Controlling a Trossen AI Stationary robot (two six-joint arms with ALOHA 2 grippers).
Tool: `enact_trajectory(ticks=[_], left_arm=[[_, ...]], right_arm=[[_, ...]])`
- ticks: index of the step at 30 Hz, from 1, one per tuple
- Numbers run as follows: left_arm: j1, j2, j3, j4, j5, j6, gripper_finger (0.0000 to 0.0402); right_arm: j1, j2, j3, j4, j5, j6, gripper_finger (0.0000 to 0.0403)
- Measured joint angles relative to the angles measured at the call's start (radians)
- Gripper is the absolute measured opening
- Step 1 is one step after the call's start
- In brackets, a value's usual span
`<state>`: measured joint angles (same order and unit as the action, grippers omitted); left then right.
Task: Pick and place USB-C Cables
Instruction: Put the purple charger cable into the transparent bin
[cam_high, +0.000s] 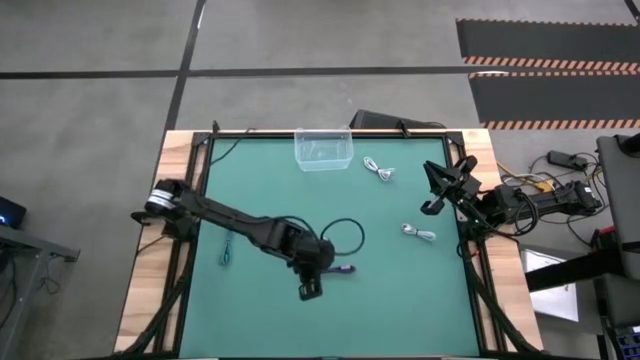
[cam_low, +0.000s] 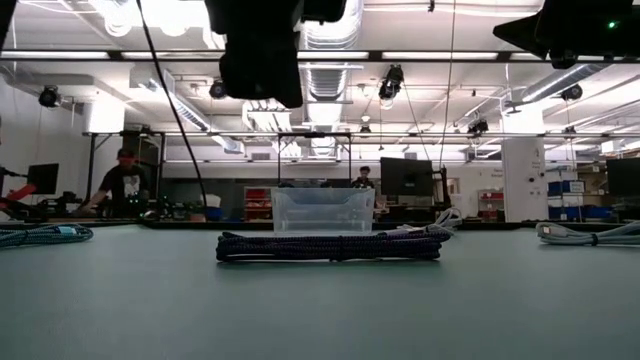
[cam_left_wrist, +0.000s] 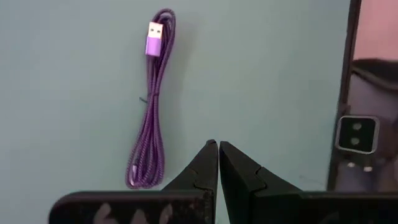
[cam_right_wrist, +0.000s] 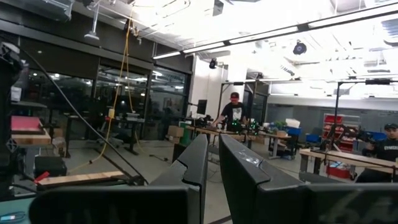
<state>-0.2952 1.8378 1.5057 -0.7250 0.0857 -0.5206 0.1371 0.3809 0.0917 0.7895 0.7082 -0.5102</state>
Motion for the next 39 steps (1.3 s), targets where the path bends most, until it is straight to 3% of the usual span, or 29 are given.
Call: enact_trajectory(ticks=[7, 18, 28, 32, 39], left_arm=[[-0.02, 0.003, -0.03, 0.0, -0.144, 0.128, 0.0], [-0.021, 0.064, -0.055, 0.131, -0.19, 0.239, 0.0], [-0.021, 0.107, -0.056, 0.166, -0.164, 0.209, 0.0001], [-0.02, 0.107, -0.056, 0.166, -0.155, 0.186, 0.0022], [-0.019, 0.107, -0.085, 0.185, -0.155, 0.184, 0.0096]], right_arm=[[0.0, 0.0, 0.0, 0.0, 0.0, 0.005, 0.0031], [0.0, 0.0, 0.0, 0.001, 0.0, 0.021, 0.0031], [0.0, 0.001, 0.0, 0.001, 0.0, 0.04, 0.0031], [0.0, 0.001, 0.0, 0.001, 0.0, 0.038, 0.0031], [0.0, 0.001, 0.0, 0.001, 0.0, 0.035, 0.0031]])
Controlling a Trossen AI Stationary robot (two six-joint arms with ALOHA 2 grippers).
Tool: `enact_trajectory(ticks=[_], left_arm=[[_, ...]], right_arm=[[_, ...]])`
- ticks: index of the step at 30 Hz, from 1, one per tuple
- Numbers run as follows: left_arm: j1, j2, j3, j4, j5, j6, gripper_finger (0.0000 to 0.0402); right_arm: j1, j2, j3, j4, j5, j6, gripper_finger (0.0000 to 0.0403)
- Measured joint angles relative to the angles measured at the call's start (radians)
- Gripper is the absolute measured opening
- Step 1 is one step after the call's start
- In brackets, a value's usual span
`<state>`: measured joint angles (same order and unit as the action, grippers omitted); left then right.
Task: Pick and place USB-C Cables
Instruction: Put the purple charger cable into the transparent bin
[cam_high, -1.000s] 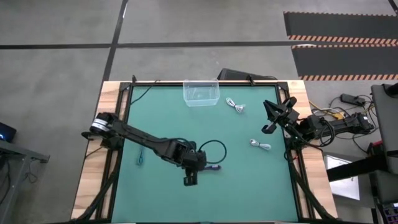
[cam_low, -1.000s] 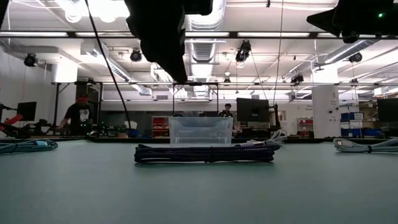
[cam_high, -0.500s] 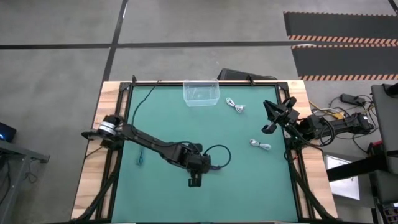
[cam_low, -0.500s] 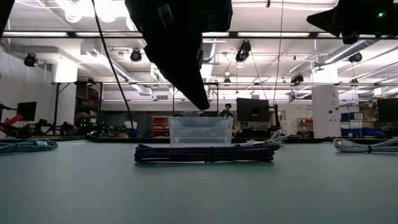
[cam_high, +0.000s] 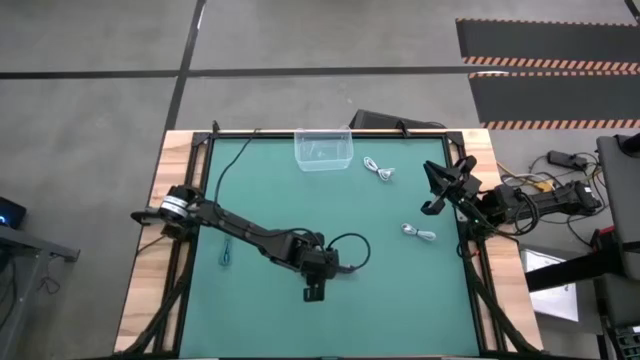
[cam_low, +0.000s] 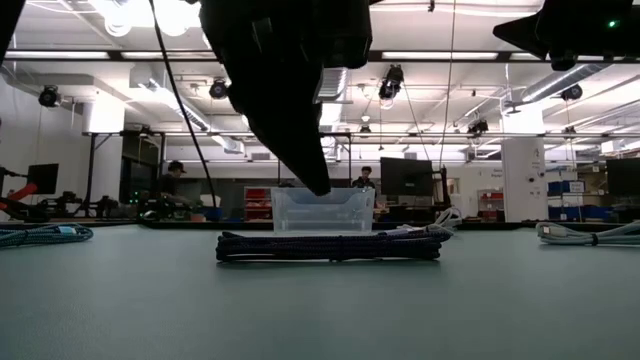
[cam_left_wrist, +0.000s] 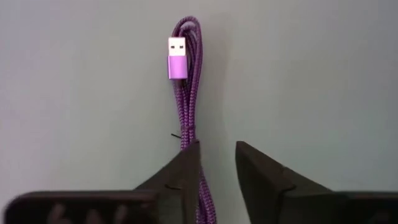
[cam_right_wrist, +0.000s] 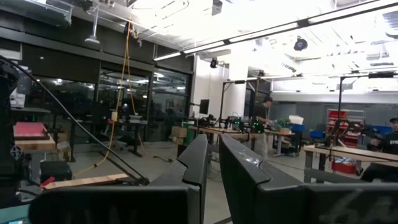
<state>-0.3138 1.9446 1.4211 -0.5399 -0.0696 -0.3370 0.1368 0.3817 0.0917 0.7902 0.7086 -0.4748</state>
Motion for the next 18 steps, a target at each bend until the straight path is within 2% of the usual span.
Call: enact_trajectory(ticks=[6, 18], left_arm=[[0.006, 0.0, -0.059, 0.11, 0.012, -0.014, 0.0136], [0.044, -0.011, -0.171, 0.311, 0.076, 0.008, 0.0139]], right_arm=[[0.0, 0.0, 0.0, 0.0, 0.0, -0.01, 0.0031], [0.0, 0.0, 0.0, 0.0, 0.0, -0.016, 0.0031]])
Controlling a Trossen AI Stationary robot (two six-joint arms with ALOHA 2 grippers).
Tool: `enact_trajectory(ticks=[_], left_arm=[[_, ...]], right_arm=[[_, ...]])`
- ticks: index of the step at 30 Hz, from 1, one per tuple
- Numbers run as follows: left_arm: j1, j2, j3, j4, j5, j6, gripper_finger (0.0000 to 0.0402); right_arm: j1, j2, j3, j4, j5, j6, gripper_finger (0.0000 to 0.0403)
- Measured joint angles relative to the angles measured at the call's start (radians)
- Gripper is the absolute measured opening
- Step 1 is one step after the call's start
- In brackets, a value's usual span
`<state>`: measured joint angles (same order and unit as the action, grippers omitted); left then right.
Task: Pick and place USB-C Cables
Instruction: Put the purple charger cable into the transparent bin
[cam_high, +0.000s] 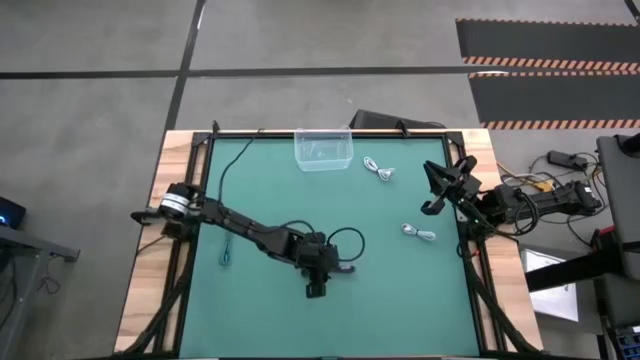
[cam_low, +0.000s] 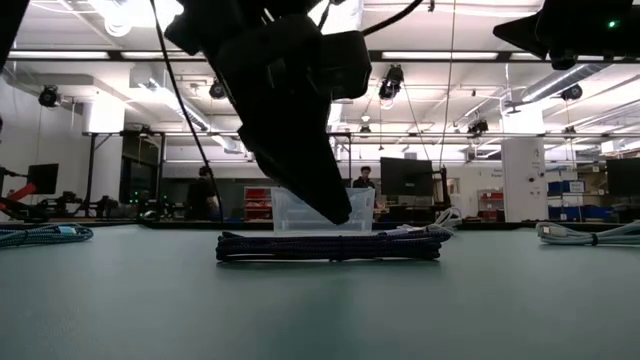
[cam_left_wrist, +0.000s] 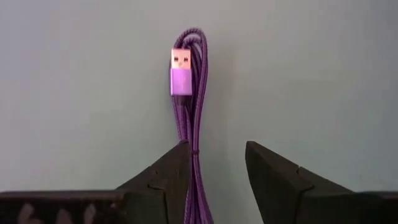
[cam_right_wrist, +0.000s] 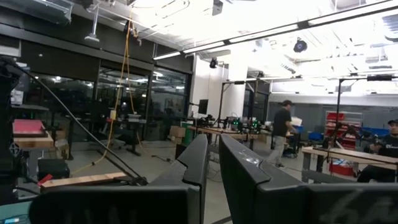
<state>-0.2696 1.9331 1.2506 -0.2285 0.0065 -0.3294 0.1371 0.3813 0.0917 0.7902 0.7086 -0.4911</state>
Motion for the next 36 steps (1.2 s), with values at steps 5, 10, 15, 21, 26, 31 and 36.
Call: enact_trajectory(ticks=[5, 10, 15, 21, 26, 31, 36], left_arm=[[0.011, -0.002, -0.024, 0.037, 0.006, 0.07, 0.0139], [0.013, -0.003, -0.024, 0.044, 0.005, 0.101, 0.0139], [0.014, -0.004, -0.033, 0.045, 0.004, 0.111, 0.0139], [0.015, -0.004, -0.043, 0.052, 0.002, 0.133, 0.0139], [0.015, -0.004, -0.083, 0.106, 0.002, 0.126, 0.0139], [0.015, -0.004, -0.104, 0.136, -0.017, 0.126, 0.0139], [0.015, -0.004, -0.117, 0.142, -0.024, 0.124, 0.0139]], right_arm=[[0.0, 0.0, 0.0, 0.0, 0.0, -0.004, 0.0031], [0.0, 0.0, 0.0, 0.0, 0.0, -0.006, 0.0031], [0.0, 0.0, 0.0, 0.0, 0.0, -0.007, 0.0031], [0.0, 0.0, 0.0, 0.0, 0.0, -0.007, 0.0031], [0.0, 0.0, 0.0, 0.0, 0.0, -0.007, 0.0031], [0.0, 0.0, 0.0, 0.0, 0.0, -0.007, 0.0031], [0.0, 0.0, 0.0, 0.0, 0.0, -0.011, 0.0031]])
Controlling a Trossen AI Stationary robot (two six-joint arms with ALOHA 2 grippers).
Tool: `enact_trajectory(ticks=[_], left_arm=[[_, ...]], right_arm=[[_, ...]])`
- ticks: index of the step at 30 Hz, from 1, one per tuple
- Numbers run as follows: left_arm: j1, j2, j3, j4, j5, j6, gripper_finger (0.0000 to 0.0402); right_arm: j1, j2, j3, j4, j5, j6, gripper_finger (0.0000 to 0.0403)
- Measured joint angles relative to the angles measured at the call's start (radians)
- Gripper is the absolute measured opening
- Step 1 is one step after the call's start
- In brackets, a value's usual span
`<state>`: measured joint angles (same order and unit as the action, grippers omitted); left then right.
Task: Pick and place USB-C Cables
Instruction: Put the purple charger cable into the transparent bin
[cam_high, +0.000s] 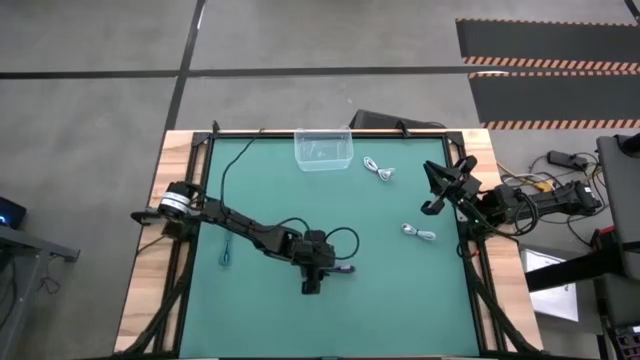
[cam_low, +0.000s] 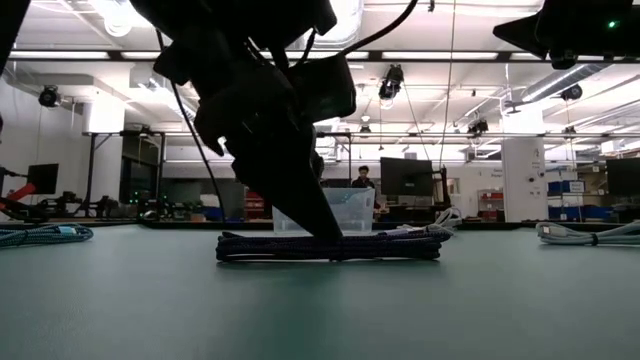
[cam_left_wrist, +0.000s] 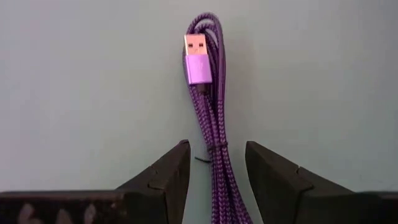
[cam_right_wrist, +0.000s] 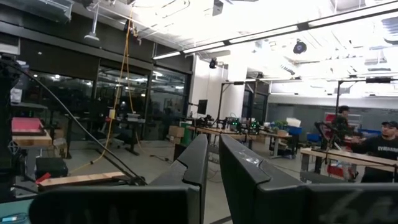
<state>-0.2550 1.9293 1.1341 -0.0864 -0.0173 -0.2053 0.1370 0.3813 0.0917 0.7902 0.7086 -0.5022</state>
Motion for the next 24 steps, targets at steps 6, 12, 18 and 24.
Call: enact_trajectory(ticks=[6, 12, 18, 24], left_arm=[[0.0, 0.0, -0.035, 0.04, -0.015, -0.047, 0.0123], [0.0, 0.0, -0.049, 0.063, -0.015, -0.054, 0.0078], [0.0, 0.0, -0.049, 0.064, -0.005, -0.076, 0.0031], [0.0, -0.001, -0.049, 0.064, -0.001, -0.077, 0.0009]], right_arm=[[0.0, 0.0, 0.0, 0.0, 0.0, 0.0, 0.0031], [0.0, 0.0, 0.0, 0.0, 0.0, 0.0, 0.0031], [0.0, 0.0, 0.0, 0.0, 0.0, 0.0, 0.0031], [0.0, 0.0, 0.0, 0.0, 0.0, -0.02, 0.0031]])
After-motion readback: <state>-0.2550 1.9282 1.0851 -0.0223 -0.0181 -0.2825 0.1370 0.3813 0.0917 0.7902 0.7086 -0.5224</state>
